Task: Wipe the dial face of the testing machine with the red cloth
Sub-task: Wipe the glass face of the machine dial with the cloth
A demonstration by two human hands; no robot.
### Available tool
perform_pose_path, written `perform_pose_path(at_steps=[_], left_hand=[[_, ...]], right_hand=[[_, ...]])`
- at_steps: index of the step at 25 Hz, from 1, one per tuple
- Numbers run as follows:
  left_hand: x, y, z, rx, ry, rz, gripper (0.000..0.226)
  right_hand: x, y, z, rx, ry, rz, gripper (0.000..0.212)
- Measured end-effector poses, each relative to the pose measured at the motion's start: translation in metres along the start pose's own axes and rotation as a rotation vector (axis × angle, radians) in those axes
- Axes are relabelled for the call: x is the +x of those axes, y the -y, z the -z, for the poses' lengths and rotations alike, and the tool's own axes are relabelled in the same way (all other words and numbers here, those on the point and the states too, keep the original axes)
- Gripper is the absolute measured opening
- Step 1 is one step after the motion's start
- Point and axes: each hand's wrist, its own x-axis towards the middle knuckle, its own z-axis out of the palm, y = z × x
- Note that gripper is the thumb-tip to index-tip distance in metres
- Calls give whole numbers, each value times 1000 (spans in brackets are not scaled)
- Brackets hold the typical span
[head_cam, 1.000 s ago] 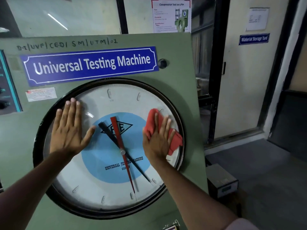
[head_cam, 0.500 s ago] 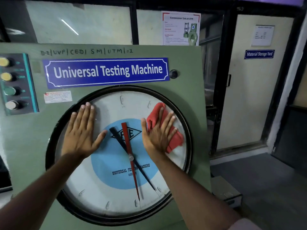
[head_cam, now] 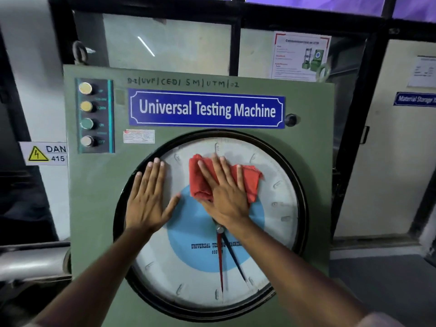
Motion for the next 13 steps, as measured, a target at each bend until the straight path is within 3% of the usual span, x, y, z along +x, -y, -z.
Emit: perform_pose_path(at_steps=[4,7,9,13], left_hand=[[0,-1,3,-12,31,15,94],[-6,-2,5,-30,41,68,95],[-13,1,5,-47,39,96,97],[-32,12,7,-59,46,90,103]], right_hand=[[-11,-47,15,-60,81,-184,83],[19,-24,21,1,67,-352,85],[38,13,19,31,52,-307,85],[10,49,4,15,51,0,88]])
